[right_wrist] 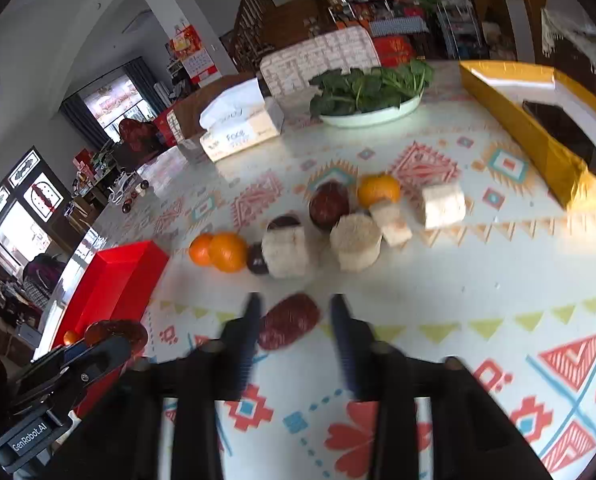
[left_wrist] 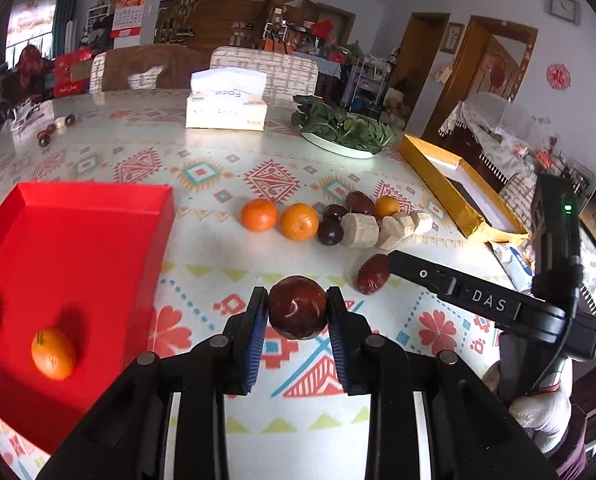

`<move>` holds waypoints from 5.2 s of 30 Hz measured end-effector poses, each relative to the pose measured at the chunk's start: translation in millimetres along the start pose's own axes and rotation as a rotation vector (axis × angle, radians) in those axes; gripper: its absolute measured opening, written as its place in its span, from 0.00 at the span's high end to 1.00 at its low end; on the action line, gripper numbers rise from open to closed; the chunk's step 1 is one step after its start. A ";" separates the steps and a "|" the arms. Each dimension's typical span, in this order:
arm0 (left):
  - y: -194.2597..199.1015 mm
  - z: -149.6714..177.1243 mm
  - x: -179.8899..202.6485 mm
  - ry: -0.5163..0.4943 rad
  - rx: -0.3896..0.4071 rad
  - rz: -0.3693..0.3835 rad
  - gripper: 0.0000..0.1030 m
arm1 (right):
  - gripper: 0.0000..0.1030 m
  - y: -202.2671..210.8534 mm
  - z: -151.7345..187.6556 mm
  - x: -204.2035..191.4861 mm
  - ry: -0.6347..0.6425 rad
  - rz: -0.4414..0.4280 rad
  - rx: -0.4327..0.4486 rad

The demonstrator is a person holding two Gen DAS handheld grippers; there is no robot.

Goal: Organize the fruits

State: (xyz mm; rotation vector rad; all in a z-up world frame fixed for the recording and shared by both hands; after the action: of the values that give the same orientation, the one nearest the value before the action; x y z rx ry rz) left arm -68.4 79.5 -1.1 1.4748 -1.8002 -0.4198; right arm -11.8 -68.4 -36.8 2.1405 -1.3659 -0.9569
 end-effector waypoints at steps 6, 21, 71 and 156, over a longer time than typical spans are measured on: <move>20.7 2.4 -11.1 0.034 0.032 0.010 0.73 | 0.44 -20.5 6.0 -10.0 -0.016 0.043 -0.074; 13.3 44.1 -8.3 -0.097 -0.081 -0.004 0.72 | 0.71 -10.4 10.9 -15.2 -0.002 0.137 -0.045; 35.3 50.2 -9.0 -0.071 -0.054 0.118 0.71 | 0.68 10.7 54.9 -44.8 0.209 0.131 -0.106; 69.7 -55.6 -56.1 0.123 0.098 0.052 0.27 | 0.33 22.9 -22.3 -58.3 0.163 0.019 0.059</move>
State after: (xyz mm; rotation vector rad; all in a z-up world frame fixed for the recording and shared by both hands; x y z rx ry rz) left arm -73.6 163.1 62.9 1.4837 -1.7781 -0.2134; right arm -25.5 -25.6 12.2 2.1919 -1.3466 -0.7251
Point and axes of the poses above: each gripper's, at about its wrist camera, not at the fingertips, and y roughly against the way its jaws point, x to its right, z to its underside, the point moved 8 cm from there along -y, roughly the way its jaws point, and after that the axes turned 8 degrees about y, right-handed, at the moved point
